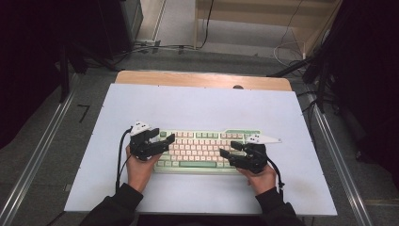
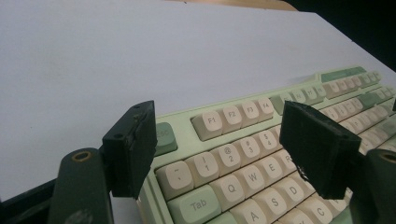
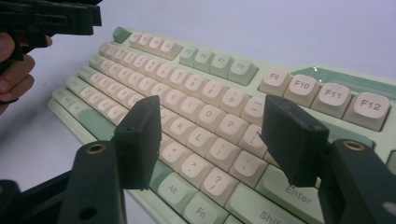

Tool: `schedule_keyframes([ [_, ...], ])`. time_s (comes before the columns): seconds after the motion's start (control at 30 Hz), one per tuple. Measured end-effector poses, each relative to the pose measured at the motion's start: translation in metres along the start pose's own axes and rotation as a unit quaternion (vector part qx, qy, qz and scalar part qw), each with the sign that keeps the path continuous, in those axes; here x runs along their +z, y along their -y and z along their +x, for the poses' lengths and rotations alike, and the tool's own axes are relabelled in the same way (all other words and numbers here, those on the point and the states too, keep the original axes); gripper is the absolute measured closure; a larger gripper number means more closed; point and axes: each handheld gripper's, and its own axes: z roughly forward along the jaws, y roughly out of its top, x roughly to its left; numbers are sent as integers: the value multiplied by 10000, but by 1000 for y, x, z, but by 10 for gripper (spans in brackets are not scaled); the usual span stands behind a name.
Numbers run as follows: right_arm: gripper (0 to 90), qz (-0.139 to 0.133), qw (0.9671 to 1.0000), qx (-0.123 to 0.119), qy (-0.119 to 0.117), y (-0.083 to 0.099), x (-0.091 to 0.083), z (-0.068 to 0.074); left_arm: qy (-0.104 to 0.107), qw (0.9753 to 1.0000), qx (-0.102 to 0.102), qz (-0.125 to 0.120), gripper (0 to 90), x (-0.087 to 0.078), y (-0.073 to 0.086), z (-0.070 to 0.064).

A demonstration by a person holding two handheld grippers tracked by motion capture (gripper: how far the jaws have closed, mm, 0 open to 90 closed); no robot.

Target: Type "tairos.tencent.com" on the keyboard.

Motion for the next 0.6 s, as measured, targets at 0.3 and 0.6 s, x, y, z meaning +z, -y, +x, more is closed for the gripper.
schedule_keyframes([
  [0.3,326,23,10000,-8,43,0,2,-1,46,10000,67,16,329,0,0,-3],
  [0.6,326,24,10000,17,45,0,2,-1,99,9999,99,31,351,0,1,-5],
])
